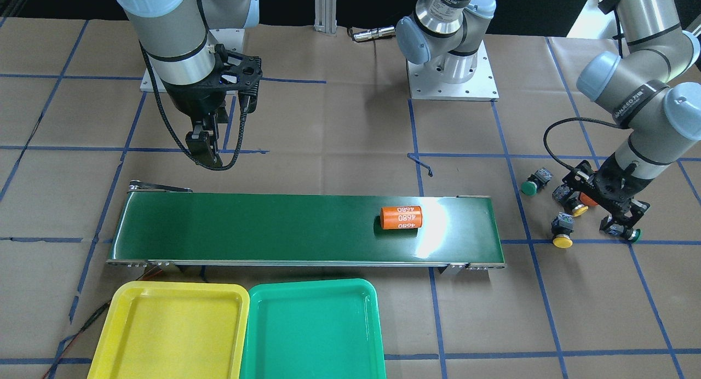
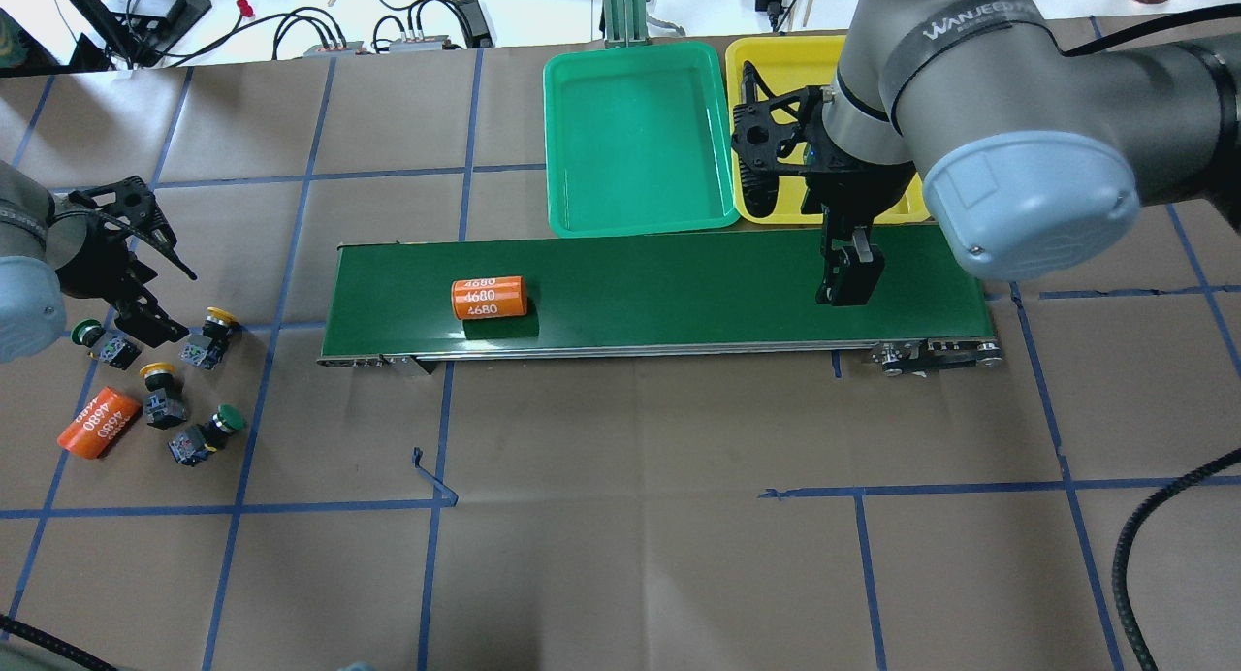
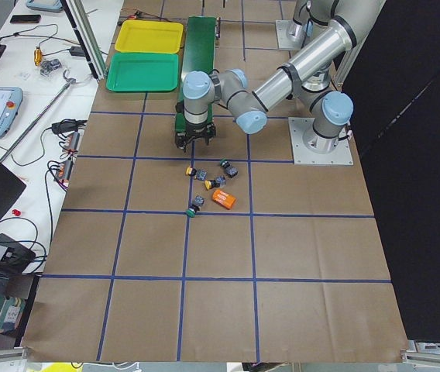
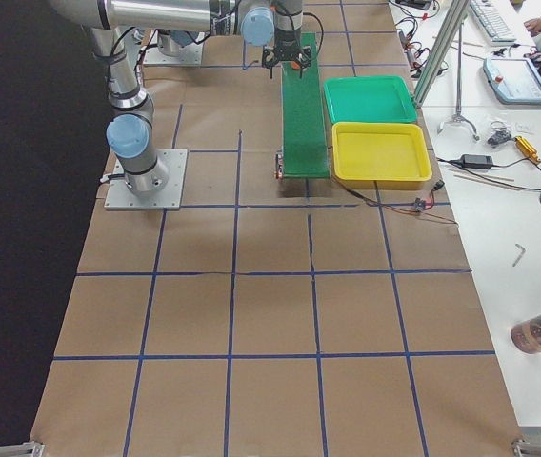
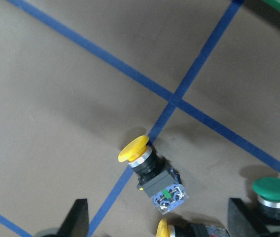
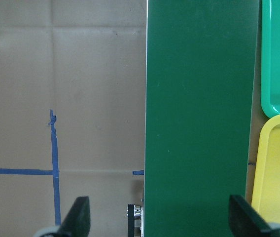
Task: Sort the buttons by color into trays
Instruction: 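Grasp a yellow-capped button from the table with the left gripper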
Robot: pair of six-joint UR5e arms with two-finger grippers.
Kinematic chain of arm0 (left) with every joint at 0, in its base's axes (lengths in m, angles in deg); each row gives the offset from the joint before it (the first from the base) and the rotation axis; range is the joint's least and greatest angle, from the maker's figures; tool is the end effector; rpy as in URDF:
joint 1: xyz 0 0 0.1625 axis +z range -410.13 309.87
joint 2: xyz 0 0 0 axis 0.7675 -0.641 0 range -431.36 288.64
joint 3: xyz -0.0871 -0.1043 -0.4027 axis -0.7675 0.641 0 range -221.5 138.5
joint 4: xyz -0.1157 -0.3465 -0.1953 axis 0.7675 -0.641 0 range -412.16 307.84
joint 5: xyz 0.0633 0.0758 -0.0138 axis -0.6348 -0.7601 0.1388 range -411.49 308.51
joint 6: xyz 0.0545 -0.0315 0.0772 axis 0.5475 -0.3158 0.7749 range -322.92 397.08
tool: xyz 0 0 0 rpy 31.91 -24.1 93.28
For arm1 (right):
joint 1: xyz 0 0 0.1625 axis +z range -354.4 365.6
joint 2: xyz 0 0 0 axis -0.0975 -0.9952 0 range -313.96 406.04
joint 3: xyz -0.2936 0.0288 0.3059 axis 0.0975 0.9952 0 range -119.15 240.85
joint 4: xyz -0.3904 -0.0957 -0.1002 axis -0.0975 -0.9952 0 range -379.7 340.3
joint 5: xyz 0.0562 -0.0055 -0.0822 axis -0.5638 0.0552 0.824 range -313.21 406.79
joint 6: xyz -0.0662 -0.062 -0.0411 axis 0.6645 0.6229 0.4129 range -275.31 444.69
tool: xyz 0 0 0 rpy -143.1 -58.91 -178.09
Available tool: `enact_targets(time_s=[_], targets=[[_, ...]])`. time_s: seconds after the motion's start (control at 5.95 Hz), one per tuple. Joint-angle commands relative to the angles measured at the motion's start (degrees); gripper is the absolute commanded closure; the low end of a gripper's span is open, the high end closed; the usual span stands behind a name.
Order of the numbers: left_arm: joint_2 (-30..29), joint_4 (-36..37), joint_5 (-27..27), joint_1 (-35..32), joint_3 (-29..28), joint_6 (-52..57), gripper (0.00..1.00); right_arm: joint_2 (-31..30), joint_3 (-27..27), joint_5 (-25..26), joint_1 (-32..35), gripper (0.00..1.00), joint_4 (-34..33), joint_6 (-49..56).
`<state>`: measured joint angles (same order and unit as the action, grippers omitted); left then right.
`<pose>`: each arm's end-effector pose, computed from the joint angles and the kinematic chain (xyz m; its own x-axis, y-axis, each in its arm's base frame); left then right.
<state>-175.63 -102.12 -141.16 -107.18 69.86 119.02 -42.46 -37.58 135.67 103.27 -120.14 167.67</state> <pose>0.1763 -0.5181 0.2543 -0.6546 0.7522 -0.0753 0.7551 0.6555 -0.0165 0.2005 -0.4756 0.4211 0.0113 -0.9999 0.0064 -0.9997 -0.0115 -0.0205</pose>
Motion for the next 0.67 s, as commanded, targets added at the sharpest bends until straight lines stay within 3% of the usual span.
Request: enact_targets(time_s=[0.0, 0.5], targets=[[-5.7, 0.6, -0.2, 0.4, -0.2, -11.3, 0.02, 0.3, 0.0, 0.5, 0.0, 0.00, -0.1, 0.4], [-7.6, 0.6, 0.0, 0.4, 0.3, -17.8, 0.02, 0.3, -0.1, 0.0, 0.0, 0.00, 0.0, 0.3]])
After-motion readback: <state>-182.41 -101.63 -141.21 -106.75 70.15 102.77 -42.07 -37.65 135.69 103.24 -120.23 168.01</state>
